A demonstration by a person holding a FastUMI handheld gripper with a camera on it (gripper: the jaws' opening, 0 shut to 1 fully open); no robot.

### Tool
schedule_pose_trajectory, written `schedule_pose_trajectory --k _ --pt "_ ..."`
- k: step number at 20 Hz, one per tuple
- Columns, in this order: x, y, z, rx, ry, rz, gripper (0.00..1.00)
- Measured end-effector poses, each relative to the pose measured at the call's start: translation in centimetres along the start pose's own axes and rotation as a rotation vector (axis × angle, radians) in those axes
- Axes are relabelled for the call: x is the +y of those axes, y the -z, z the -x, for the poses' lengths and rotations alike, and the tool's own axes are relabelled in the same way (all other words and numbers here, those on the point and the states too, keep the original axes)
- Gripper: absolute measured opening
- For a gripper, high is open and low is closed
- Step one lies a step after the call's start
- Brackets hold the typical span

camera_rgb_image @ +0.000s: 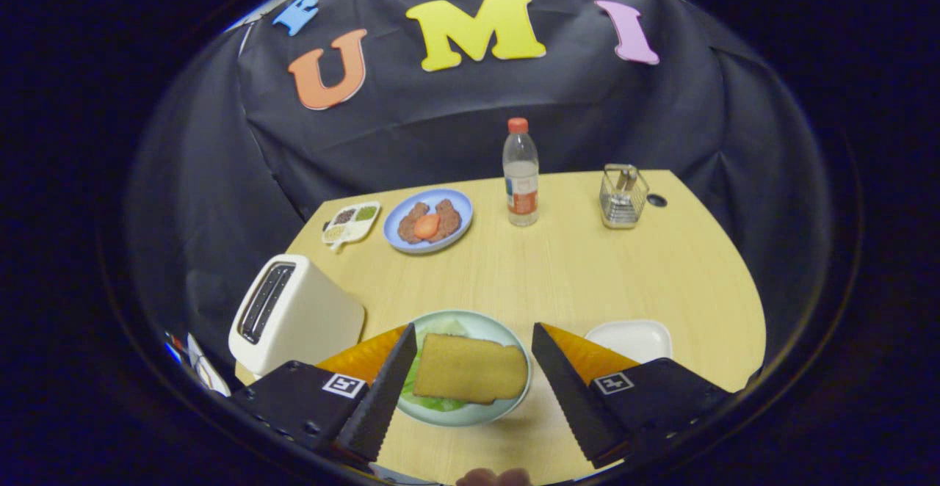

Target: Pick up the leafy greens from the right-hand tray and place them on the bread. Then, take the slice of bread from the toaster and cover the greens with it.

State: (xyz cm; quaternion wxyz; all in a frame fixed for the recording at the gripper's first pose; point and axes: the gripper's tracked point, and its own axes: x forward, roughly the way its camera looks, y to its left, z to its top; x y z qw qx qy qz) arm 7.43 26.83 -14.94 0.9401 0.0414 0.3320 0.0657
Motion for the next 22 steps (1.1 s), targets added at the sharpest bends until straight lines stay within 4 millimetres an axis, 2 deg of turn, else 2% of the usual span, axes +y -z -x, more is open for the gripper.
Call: schedule_pose_trajectory --k 6,9,13,17,19,22 --pt "0.8 -8.6 7.7 -0.285 -0.012 0.130 0.96" --pt "1.3 -11.8 11.9 -0.409 -0.018 0.141 0.96" --pt "1.8 -13.9 16.2 -0.500 -0.044 0.134 0.96" --pt "1.3 -14.4 19.6 -0.585 -0.020 0.137 0.96" --pt "1.6 -14.5 19.9 -0.615 -0.004 0.143 0.96" --pt "1.1 -14.2 20.8 -0.627 -0.004 0.100 0.96"
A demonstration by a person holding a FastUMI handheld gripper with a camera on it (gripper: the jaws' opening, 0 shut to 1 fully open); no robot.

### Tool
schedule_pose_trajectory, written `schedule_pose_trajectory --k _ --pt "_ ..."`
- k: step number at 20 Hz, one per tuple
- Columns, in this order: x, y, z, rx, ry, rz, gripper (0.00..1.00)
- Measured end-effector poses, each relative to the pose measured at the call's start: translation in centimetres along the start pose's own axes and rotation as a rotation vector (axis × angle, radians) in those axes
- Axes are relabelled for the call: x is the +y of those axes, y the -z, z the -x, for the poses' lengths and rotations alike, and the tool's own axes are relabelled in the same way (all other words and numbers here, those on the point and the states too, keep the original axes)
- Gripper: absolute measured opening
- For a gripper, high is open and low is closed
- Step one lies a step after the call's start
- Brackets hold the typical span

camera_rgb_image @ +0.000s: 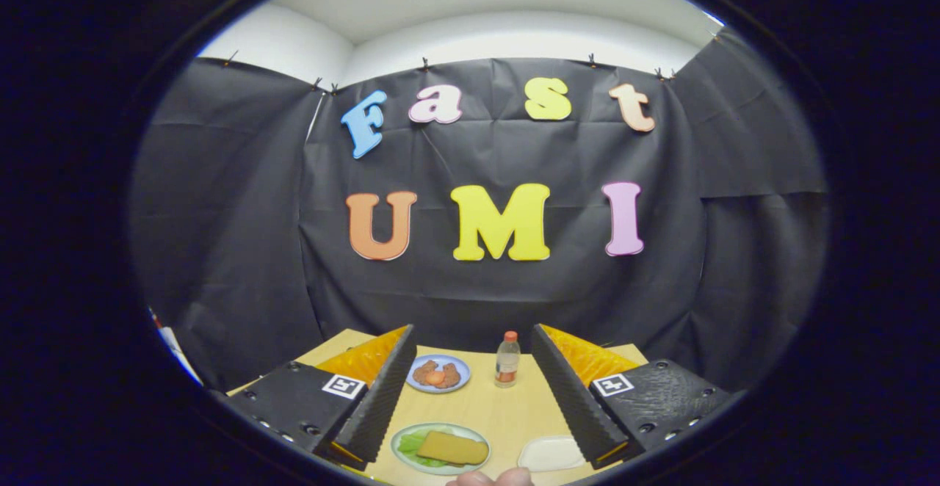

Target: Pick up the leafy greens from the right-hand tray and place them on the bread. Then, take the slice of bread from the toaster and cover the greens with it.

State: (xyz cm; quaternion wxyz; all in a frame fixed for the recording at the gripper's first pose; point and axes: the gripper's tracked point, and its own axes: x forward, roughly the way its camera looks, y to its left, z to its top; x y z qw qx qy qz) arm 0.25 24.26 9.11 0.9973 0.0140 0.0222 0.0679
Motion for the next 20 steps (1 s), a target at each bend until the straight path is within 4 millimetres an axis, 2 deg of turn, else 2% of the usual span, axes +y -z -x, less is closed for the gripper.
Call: schedule_pose_trajectory --k 14,20 --pt "-3.8 -0.6 2.6 -0.027 0.113 -0.029 0.96" --pt "-4.2 -0.7 3.2 -0.030 0.146 -0.039 0.96"
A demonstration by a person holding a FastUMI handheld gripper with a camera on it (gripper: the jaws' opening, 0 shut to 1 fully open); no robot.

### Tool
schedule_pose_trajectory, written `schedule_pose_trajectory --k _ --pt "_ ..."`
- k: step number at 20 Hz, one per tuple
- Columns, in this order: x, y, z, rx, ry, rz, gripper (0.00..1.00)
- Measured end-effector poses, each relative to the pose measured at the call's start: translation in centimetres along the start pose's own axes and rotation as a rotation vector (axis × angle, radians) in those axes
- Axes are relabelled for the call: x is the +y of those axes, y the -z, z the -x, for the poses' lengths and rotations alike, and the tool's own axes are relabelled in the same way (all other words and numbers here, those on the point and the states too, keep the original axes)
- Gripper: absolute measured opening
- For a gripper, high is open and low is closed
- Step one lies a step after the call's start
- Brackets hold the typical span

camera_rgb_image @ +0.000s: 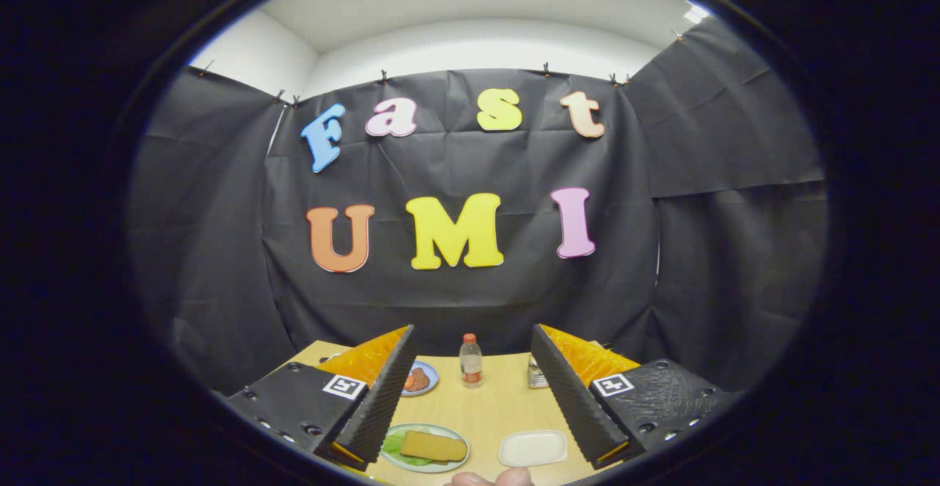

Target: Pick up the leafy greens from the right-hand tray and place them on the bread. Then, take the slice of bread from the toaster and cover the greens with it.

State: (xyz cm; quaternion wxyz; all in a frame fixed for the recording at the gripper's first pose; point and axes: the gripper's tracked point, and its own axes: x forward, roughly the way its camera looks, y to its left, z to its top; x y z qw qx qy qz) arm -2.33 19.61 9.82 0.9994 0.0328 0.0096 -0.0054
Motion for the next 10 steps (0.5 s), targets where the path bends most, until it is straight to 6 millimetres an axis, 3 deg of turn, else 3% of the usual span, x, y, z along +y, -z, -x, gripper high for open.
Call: schedule_pose_trajectory --k 10 --pt "0.40 0.53 0.10 0.020 -0.001 -0.005 0.96"
